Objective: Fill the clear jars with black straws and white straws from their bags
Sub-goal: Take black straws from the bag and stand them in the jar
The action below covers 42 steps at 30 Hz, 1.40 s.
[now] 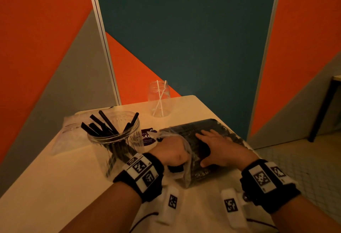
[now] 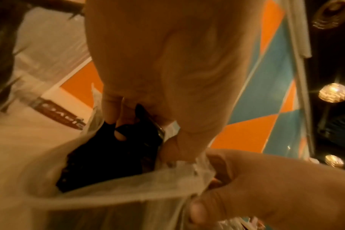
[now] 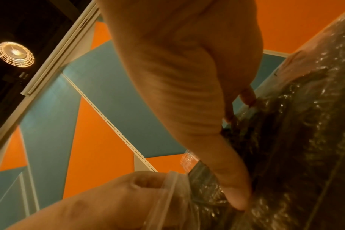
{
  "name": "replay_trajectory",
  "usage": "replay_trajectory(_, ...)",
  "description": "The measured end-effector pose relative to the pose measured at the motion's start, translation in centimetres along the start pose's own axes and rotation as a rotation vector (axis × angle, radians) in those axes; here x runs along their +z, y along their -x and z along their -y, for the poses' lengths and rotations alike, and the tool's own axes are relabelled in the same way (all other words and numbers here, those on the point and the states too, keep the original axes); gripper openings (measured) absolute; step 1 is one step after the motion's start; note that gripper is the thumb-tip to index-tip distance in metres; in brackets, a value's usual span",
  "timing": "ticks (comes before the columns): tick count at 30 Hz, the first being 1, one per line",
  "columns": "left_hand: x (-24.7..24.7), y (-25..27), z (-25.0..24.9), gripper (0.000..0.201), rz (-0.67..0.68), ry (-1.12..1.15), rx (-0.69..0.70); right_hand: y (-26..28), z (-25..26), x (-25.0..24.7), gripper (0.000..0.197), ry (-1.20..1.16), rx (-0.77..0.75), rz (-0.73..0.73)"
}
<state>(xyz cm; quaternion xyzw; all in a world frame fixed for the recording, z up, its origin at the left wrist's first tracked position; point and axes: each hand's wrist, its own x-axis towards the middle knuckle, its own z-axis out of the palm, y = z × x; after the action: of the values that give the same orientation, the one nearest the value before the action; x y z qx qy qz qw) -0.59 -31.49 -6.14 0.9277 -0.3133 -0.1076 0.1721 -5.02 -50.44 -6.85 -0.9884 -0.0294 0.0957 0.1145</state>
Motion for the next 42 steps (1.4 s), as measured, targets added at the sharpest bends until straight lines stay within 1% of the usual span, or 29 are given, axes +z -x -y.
replay_trajectory(1, -0.2, 0.0, 0.0, 0.027, 0.046, 0.054, -0.003, 0.0, 0.0, 0.0, 0.109, -0.007, 0.006, -0.001)
replay_trajectory(3, -0.6, 0.4, -0.1, 0.029, 0.086, 0.100, -0.011, 0.0, -0.1, 0.1, 0.111, -0.021, 0.016, 0.002)
replay_trajectory(6, -0.9, 0.6, 0.0, 0.020, 0.132, 0.083, -0.007, 0.0, -0.3, 0.2, 0.114, -0.036, 0.026, 0.011)
replay_trajectory(8, -1.1, 0.8, 0.0, 0.018, 0.161, 0.077, -0.036, 0.0, -0.3, 0.2, 0.115, -0.035, 0.032, 0.013)
replay_trajectory(11, -1.3, 1.0, 0.1, 0.032, 0.178, 0.058, -0.077, 0.3, -0.1, 0.0, 0.115, -0.027, 0.032, 0.016)
replay_trajectory(14, -1.7, 1.7, 0.2, 0.033, 0.185, 0.001, -0.058, 0.6, 0.0, -0.3, 0.112, -0.045, 0.047, 0.025)
replay_trajectory(17, -2.2, 3.1, 0.8, 0.036, 0.187, -0.004, -0.029, 0.9, 0.1, -0.7, 0.109, -0.052, 0.056, 0.031)
replay_trajectory(18, -2.4, 3.7, 1.1, 0.035, 0.188, -0.025, -0.040, 1.0, 0.2, -0.8, 0.109, -0.046, 0.058, 0.034)
replay_trajectory(21, -3.1, 5.8, 2.2, 0.023, 0.200, -0.130, -0.107, 1.1, 0.4, -1.0, 0.107, -0.033, 0.070, 0.046)
replay_trajectory(23, -3.2, 7.0, 2.7, 0.016, 0.195, -0.145, -0.112, 1.1, 0.4, -0.9, 0.107, -0.023, 0.072, 0.053)
replay_trajectory(25, -2.8, 7.8, 2.8, 0.012, 0.140, -0.151, -0.113, 1.1, 0.6, -0.9, 0.107, -0.019, 0.065, 0.055)
replay_trajectory(27, -2.0, 7.9, 2.4, 0.024, 0.068, -0.187, -0.138, 1.1, 0.8, -0.8, 0.108, -0.023, 0.058, 0.051)
replay_trajectory(29, -0.7, 7.3, 1.6, 0.036, -0.006, -0.297, -0.155, 1.0, 0.9, -0.8, 0.108, -0.012, 0.057, 0.051)
replay_trajectory(31, 0.6, 6.3, 0.7, 0.039, -0.106, -0.387, -0.143, 0.9, 1.0, -0.7, 0.109, -0.005, 0.057, 0.052)
replay_trajectory(35, 2.1, 4.8, -0.4, 0.040, -0.234, -0.365, -0.137, 0.9, 1.0, -0.6, 0.110, -0.008, 0.066, 0.050)
replay_trajectory(38, 2.2, 5.3, 0.3, 0.035, -0.274, -0.407, -0.146, 1.0, 1.2, -0.6, 0.110, 0.004, 0.065, 0.050)
replay_trajectory(40, 2.0, 6.3, 1.0, 0.036, -0.275, -0.438, -0.166, 1.0, 1.2, -0.7, 0.109, 0.001, 0.060, 0.060)
replay_trajectory(42, 1.6, 7.7, 1.7, 0.036, -0.308, -0.468, -0.191, 1.2, 1.4, -0.9, 0.108, -0.008, 0.060, 0.072)
